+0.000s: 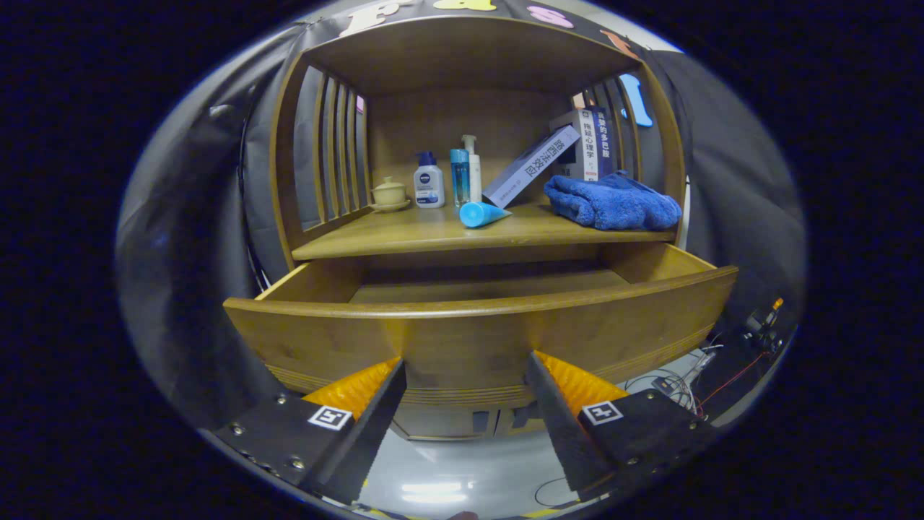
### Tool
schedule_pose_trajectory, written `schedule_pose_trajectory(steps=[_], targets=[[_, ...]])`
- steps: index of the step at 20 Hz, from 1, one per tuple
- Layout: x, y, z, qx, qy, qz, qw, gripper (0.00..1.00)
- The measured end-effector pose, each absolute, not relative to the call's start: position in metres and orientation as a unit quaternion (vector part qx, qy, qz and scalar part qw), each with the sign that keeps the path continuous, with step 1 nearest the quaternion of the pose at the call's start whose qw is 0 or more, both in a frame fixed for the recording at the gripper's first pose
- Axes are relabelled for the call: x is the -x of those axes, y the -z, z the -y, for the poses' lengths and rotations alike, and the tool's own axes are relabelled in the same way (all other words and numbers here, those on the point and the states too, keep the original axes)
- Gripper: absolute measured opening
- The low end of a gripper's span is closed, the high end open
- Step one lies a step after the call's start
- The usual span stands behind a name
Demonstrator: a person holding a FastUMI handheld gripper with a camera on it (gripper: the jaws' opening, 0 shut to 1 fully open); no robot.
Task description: Pull open the drawer, take out the items inside it, and place them on the countertop above the cabinet.
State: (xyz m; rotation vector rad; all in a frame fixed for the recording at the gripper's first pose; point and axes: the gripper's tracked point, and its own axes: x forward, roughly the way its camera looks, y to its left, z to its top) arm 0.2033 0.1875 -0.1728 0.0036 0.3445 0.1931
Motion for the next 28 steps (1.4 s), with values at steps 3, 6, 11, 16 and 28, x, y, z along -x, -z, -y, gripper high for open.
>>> schedule_pose_trajectory(steps=[3, 6, 11, 16, 28], targets=[[-0.22, 0.172, -0.192, -0.002, -0.097, -0.168, 0.981, 1.0], [-0.239, 0.172, -0.195, -0.002, -0.099, -0.164, 0.981, 1.0], [-0.268, 0.17, -0.201, -0.01, -0.103, -0.16, 0.982, 1.0], [-0.289, 0.167, -0.204, -0.029, -0.107, -0.154, 0.982, 1.0], [-0.309, 0.166, -0.2, -0.051, -0.114, -0.14, 0.982, 1.0]])
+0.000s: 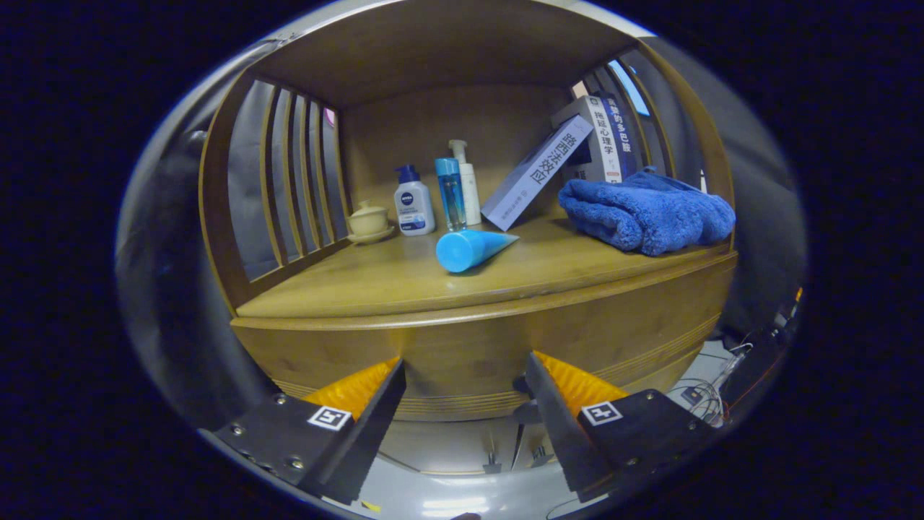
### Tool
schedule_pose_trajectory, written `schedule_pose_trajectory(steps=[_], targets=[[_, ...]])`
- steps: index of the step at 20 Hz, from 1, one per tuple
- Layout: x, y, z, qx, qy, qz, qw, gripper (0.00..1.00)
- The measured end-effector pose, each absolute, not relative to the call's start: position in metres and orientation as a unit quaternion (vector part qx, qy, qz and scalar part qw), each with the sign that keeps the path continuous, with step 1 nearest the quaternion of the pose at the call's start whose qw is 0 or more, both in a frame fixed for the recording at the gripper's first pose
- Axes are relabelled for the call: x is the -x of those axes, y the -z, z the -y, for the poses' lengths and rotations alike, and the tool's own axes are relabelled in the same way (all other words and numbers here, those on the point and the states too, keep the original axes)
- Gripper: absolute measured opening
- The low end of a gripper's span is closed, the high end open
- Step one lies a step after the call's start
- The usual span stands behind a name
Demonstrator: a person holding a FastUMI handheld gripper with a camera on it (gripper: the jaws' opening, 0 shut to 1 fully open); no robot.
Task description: Pull open the drawer, take out the items inside it, and place them on the countertop above the cabinet.
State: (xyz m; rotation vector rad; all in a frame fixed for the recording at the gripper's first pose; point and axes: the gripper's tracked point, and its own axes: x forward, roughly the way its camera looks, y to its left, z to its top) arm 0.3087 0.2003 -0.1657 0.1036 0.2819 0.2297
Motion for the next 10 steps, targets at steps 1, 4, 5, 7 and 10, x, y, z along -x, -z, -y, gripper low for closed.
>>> schedule_pose_trajectory(steps=[1, 4, 5, 7, 10], targets=[[-0.309, 0.165, -0.2, -0.055, -0.115, -0.138, 0.982, 1.0], [-0.309, 0.156, -0.194, -0.065, -0.121, -0.124, 0.983, 1.0], [-0.309, 0.15, -0.19, -0.063, -0.12, -0.115, 0.984, 1.0], [-0.307, 0.138, -0.178, -0.059, -0.121, -0.101, 0.986, 1.0], [-0.3, 0.121, -0.164, -0.056, -0.125, -0.086, 0.987, 1.0]])
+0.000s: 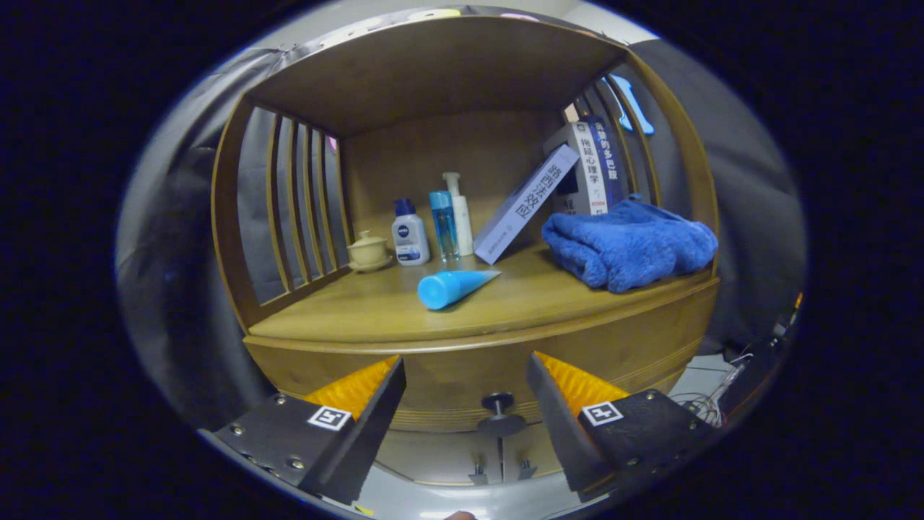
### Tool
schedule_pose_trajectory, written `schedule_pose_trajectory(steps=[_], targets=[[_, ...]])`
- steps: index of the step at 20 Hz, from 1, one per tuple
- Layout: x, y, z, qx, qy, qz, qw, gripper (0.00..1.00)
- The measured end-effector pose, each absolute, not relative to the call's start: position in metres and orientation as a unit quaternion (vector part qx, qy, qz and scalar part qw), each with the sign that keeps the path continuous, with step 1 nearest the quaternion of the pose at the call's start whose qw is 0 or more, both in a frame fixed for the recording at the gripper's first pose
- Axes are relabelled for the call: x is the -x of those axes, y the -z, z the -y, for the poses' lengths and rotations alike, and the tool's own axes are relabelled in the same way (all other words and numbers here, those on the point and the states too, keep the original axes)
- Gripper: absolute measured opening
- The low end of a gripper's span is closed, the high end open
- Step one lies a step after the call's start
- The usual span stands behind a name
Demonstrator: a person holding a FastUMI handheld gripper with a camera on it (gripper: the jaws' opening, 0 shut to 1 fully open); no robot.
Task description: Pull open the drawer, take out the items inside it, and place them on the countertop above the cabinet.
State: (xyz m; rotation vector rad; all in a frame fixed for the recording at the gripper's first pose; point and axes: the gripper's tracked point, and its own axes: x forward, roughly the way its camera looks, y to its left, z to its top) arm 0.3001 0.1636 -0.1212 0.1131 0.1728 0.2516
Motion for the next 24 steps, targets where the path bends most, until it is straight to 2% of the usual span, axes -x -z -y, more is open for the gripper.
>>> schedule_pose_trajectory(steps=[17, 24], targets=[[-0.212, 0.029, -0.089, 0.02, -0.11, 0.0, 0.994, 1.0], [-0.182, 0.001, -0.058, 0.05, -0.075, 0.025, 0.996, 0.99]])
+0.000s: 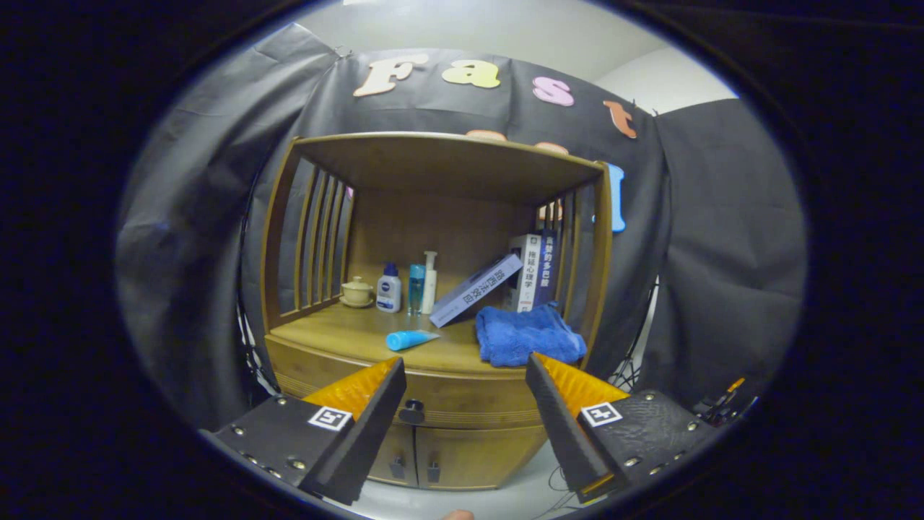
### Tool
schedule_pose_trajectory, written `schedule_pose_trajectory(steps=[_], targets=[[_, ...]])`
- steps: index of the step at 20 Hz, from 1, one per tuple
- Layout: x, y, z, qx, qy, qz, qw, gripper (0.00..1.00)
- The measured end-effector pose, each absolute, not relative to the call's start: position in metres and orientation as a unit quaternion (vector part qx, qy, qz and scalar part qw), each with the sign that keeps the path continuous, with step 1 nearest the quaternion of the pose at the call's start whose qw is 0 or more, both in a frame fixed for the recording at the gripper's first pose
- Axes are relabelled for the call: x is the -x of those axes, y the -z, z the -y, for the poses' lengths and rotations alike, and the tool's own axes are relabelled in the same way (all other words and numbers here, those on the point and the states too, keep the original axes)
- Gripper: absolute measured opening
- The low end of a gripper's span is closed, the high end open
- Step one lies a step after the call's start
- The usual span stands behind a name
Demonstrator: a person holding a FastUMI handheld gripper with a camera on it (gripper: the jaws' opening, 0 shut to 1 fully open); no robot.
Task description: Pull open the drawer, take out the items inside it, and place them on the countertop above the cabinet.
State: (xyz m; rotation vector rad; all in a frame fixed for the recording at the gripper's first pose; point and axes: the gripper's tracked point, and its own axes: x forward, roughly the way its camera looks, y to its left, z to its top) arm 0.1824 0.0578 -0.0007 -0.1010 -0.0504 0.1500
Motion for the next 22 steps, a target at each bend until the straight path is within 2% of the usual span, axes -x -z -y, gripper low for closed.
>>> schedule_pose_trajectory(steps=[11, 22], targets=[[-0.168, -0.015, -0.038, 0.03, -0.048, 0.049, 0.997, 0.97], [-0.171, -0.008, -0.032, 0.027, -0.043, 0.035, 0.998, 0.97]])
